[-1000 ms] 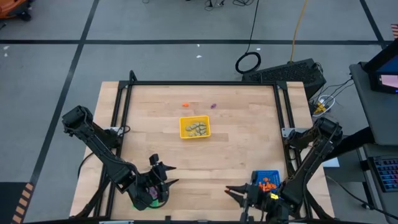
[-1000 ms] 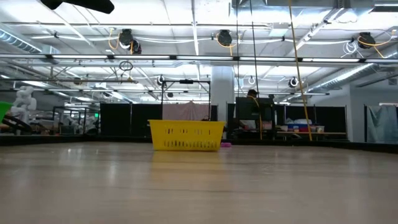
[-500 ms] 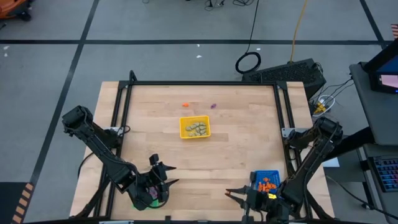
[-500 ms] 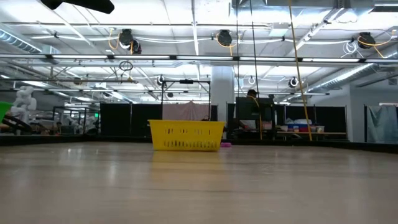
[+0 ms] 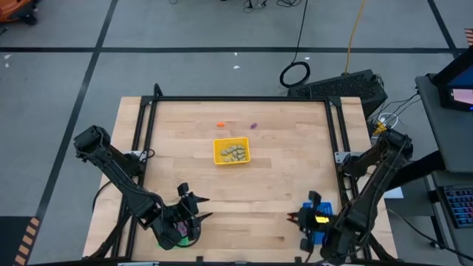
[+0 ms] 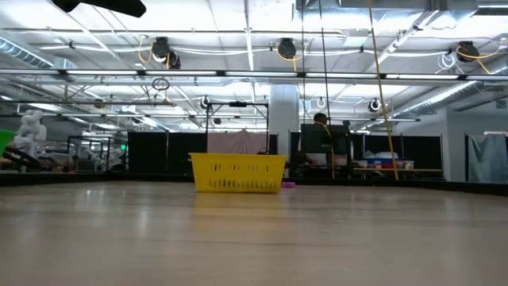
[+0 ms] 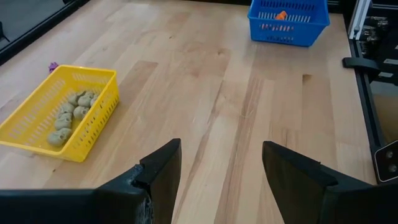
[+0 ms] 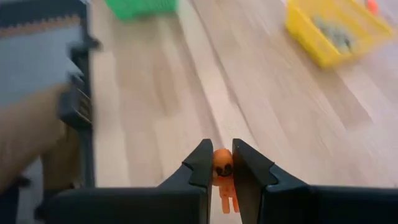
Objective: Sort Halloween decoration
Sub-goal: Put the orange skeleton toy in the blue basket
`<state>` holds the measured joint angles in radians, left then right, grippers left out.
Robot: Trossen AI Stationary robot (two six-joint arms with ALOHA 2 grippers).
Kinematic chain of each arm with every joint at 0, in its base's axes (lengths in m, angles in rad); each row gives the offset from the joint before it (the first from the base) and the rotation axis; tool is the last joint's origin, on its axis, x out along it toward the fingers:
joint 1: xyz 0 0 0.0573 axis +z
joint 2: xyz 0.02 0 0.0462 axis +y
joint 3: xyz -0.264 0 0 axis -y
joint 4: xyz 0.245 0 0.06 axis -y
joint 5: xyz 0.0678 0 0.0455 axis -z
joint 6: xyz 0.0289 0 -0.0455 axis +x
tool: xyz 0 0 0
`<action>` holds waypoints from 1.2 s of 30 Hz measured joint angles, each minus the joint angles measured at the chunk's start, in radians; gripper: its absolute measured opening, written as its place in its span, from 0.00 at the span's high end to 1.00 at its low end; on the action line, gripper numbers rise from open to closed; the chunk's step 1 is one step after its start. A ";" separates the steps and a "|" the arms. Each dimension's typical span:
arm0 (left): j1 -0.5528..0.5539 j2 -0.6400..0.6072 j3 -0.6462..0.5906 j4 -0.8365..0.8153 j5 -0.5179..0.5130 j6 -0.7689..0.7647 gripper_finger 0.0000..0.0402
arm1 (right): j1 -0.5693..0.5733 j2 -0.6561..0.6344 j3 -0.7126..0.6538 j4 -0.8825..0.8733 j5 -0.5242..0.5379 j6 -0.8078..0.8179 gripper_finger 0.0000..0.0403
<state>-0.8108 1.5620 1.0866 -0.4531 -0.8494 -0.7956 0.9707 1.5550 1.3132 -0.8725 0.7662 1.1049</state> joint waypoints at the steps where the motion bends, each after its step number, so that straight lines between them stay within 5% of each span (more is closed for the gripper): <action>1: 0.000 0.000 0.000 0.000 0.000 0.000 0.44 | 0.000 -0.004 0.000 -0.046 -0.027 0.032 0.93; 11: 0.000 0.000 0.000 0.000 0.000 0.000 0.44 | 0.023 -0.005 0.000 -0.296 -0.343 0.208 0.93; 21: 0.000 0.000 0.000 0.003 0.000 0.000 0.44 | 0.074 0.001 -0.008 -0.351 -0.381 0.301 0.93; 36: 0.009 0.000 0.000 0.004 0.000 0.000 0.44 | 0.074 0.018 -0.216 -0.280 -0.561 0.394 0.93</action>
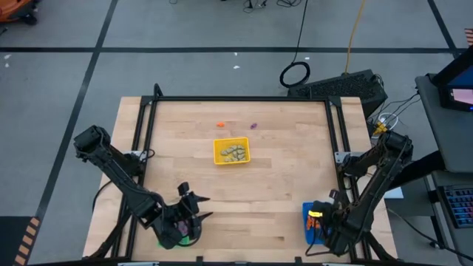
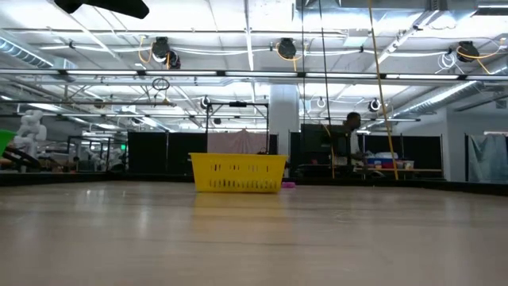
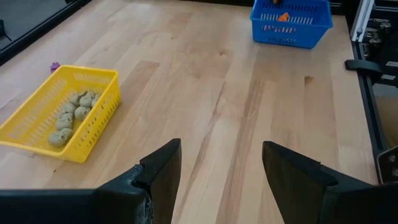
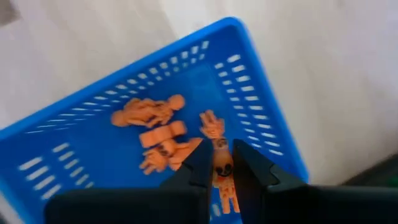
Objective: Sort Halloween decoration
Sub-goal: Put the orange skeleton toy in the blue basket
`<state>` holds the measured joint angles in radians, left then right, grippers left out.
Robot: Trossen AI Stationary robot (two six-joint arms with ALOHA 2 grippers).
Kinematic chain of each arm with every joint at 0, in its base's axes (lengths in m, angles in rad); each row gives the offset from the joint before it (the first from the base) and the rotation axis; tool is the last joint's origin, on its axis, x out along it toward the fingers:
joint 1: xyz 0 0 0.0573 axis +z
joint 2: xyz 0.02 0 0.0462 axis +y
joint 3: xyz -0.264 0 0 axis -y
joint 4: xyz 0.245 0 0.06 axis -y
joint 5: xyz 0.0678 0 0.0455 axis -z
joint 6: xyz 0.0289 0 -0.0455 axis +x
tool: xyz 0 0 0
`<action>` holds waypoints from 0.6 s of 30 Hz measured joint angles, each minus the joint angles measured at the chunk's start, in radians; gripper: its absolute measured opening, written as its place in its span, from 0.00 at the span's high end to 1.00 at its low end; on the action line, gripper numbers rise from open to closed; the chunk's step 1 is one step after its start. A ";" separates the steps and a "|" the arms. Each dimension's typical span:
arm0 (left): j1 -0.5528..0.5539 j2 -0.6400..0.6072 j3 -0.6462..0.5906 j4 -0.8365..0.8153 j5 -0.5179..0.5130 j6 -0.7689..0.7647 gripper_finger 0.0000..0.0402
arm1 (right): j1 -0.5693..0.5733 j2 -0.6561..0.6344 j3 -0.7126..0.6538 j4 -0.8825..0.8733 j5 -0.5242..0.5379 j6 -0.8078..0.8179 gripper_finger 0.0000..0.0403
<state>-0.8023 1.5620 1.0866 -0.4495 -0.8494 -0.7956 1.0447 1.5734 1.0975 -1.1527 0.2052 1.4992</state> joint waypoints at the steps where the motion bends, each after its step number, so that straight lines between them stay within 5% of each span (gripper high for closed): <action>1: 0.003 0.000 0.000 0.000 0.000 0.000 0.44 | 0.000 0.000 -0.002 0.015 0.000 0.000 0.93; 18: 0.036 0.000 0.000 0.000 0.022 0.000 0.44 | 0.000 0.000 -0.004 0.061 0.002 0.008 0.73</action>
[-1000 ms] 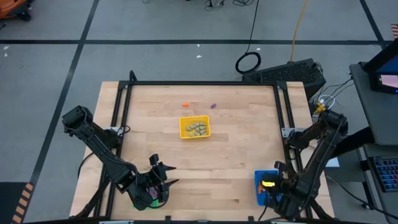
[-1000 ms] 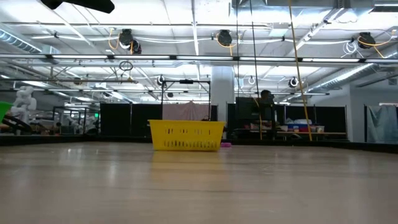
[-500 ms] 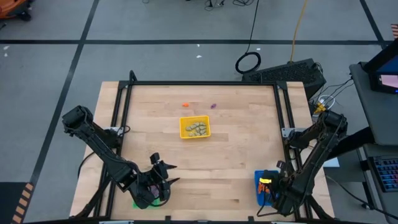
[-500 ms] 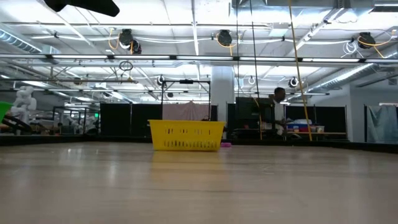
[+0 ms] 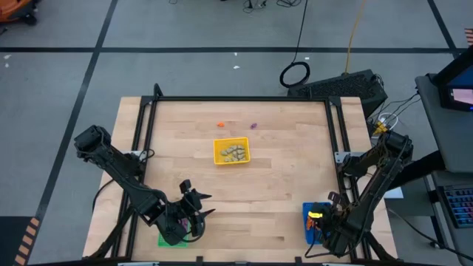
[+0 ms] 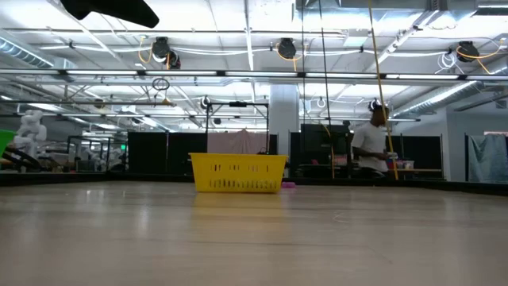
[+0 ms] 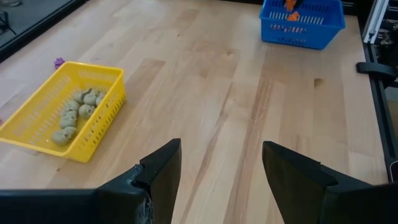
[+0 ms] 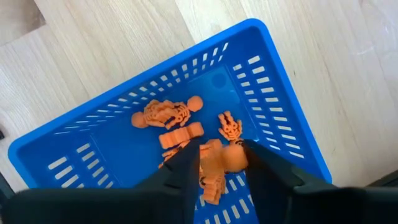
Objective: Sort Halloween decoration
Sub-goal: Put the orange skeleton toy in the blue basket, then put the purple skeleton toy in the green basket
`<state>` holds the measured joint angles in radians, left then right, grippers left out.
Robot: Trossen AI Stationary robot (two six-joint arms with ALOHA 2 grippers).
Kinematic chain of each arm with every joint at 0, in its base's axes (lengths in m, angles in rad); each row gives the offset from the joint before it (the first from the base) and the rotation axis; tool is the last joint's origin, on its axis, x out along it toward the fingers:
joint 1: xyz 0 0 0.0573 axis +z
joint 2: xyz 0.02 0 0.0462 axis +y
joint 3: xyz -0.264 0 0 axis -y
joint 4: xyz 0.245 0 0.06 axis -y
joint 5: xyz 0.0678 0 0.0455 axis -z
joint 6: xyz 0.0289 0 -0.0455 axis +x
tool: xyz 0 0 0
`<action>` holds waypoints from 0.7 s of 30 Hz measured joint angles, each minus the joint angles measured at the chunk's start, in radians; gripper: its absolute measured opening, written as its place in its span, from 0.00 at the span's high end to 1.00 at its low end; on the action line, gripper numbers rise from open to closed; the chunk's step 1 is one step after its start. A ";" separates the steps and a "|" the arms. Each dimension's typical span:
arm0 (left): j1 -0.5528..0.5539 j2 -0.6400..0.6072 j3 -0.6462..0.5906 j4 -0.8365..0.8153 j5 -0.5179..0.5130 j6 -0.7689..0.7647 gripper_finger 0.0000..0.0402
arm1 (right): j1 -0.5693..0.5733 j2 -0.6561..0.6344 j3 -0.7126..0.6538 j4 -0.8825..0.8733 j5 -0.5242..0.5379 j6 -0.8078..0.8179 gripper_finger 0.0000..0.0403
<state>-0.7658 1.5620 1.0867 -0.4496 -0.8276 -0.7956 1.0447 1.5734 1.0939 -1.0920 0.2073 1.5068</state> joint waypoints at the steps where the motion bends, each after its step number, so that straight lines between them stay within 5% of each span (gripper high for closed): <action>1: 0.000 0.000 0.000 0.000 0.000 0.000 0.44 | 0.000 0.000 0.000 0.000 0.000 0.000 0.72; 15: 0.000 0.000 0.000 0.000 0.001 0.000 0.44 | 0.000 0.000 0.024 -0.004 0.005 0.000 0.68; 21: 0.004 0.000 0.000 0.001 0.001 0.018 0.44 | 0.000 0.000 0.118 -0.019 0.134 -0.030 0.68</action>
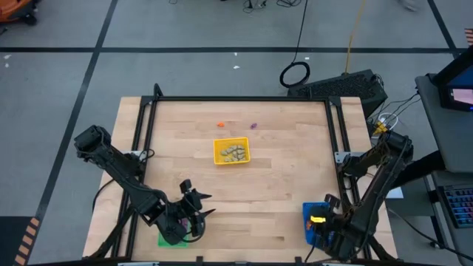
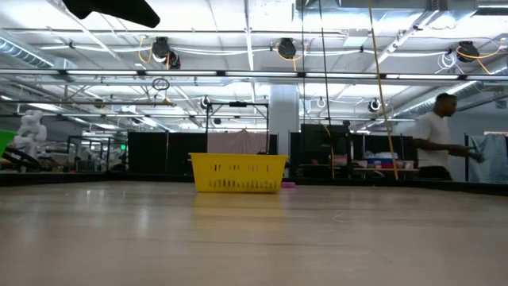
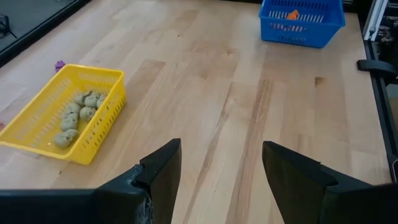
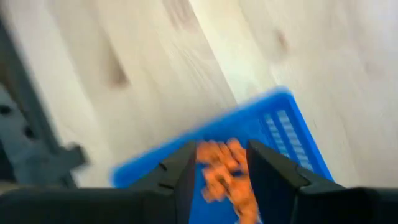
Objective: Sort Halloween decoration
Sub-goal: Put the purple skeleton toy in the green basket
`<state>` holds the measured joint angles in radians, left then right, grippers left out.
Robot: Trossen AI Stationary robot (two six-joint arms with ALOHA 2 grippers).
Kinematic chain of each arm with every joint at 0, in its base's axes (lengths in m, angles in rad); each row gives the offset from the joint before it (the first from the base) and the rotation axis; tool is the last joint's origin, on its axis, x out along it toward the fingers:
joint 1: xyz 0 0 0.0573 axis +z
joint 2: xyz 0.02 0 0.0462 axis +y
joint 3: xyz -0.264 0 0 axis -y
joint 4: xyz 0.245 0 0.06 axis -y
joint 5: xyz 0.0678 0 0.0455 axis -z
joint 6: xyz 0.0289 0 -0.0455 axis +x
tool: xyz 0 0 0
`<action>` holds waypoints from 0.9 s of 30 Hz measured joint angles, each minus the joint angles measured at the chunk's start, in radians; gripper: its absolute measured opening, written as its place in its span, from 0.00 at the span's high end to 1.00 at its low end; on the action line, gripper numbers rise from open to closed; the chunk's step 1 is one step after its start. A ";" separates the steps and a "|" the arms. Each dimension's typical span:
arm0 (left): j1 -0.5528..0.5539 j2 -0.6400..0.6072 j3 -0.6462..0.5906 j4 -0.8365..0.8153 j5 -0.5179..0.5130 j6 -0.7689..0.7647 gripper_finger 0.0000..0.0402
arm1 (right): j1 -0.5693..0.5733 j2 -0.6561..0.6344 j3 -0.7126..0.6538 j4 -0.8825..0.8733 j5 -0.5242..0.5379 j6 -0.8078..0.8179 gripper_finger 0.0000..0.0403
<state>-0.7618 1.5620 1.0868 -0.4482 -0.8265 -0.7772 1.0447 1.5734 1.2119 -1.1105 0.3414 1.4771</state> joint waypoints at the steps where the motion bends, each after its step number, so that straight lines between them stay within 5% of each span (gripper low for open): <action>1: 0.003 0.000 0.000 0.004 0.000 0.007 0.44 | 0.000 0.000 0.020 0.000 0.034 -0.012 0.68; 12: 0.088 0.000 0.001 0.070 -0.012 0.140 0.44 | -0.066 0.000 0.117 0.028 0.546 -0.308 0.68; 27: 0.231 0.000 0.001 0.074 -0.120 0.487 0.44 | -0.519 0.000 0.117 0.043 0.567 -0.953 0.68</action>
<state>-0.5305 1.5620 1.0878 -0.3744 -0.9463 -0.2906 0.5253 1.5734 1.3289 -1.0677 0.9087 0.5239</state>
